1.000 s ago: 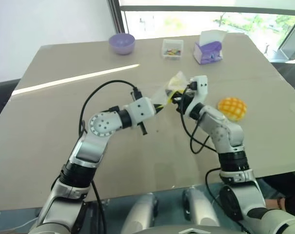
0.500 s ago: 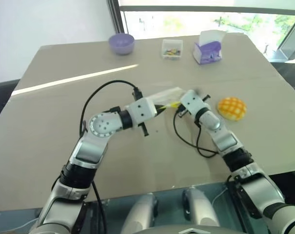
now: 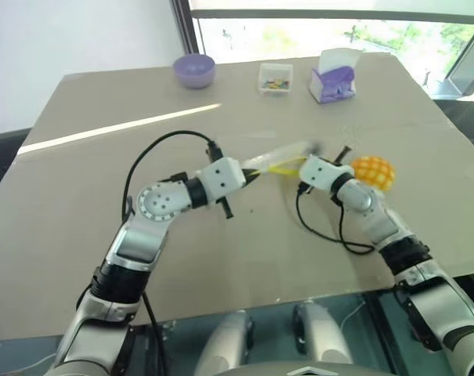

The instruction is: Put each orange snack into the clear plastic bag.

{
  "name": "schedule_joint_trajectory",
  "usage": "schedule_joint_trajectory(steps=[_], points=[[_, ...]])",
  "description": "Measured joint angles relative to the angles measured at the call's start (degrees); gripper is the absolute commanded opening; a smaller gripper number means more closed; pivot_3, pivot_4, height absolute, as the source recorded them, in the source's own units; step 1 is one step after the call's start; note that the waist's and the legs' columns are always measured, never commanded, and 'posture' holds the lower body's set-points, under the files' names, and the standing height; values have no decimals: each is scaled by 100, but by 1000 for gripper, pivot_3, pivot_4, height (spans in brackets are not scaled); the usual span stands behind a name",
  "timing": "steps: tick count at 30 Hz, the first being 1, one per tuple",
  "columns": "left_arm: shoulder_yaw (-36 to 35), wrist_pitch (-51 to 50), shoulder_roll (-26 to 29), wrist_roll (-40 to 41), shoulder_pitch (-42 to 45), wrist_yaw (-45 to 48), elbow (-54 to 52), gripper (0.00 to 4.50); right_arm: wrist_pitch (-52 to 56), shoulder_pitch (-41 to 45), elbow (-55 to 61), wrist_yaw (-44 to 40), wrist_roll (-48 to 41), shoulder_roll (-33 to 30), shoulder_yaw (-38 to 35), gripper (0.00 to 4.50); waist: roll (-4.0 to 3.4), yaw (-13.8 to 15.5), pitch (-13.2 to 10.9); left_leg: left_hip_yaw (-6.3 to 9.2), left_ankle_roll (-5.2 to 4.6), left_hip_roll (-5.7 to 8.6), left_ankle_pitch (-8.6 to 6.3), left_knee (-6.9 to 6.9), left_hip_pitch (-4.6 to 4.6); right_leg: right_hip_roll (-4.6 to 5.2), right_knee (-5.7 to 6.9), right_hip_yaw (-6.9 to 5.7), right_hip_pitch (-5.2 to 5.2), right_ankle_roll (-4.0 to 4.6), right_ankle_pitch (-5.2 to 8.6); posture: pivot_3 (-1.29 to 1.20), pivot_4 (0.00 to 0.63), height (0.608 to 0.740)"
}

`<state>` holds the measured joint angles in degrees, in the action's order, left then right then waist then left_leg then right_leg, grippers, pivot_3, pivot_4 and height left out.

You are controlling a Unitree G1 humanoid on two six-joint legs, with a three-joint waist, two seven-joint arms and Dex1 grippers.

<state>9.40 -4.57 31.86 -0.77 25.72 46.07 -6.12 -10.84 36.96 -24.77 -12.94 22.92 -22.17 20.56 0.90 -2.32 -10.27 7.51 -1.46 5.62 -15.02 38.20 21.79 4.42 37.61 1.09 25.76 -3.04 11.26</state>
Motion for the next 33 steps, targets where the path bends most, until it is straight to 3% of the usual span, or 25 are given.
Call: schedule_joint_trajectory(steps=[16,20,23,26,27,33], points=[[30,261,134,100,-40,312,68,0,-42,86,26,-233,569,205,208,57,0,5,0,0,0,0,0,1,0,0,0,0,0,0,0,0,150,740],[31,251,125,103,-102,369,35,0,80,113,-219,-256,710,222,265,1370,0,10,0,0,0,1,0,1,1,0,-1,0,0,0,0,0,150,740],[25,221,124,103,-117,368,34,0,124,160,-223,-284,738,197,245,3001,1,5,1,-1,0,1,0,0,-3,0,-1,1,-3,0,0,0,150,740],[27,192,90,102,-118,362,34,0,80,178,-115,-300,738,192,226,4189,1,-1,1,0,0,-1,0,1,-5,-2,2,1,-4,0,0,0,150,740],[30,186,80,101,-118,362,34,0,65,178,-81,-304,736,197,231,4415,1,-2,1,0,1,-1,0,0,-6,-2,2,1,-4,0,0,0,150,740],[18,111,22,101,-124,294,35,0,80,154,1,-308,740,192,245,4415,1,8,1,-1,0,-1,0,2,-4,-1,1,2,-4,0,0,0,150,740]])
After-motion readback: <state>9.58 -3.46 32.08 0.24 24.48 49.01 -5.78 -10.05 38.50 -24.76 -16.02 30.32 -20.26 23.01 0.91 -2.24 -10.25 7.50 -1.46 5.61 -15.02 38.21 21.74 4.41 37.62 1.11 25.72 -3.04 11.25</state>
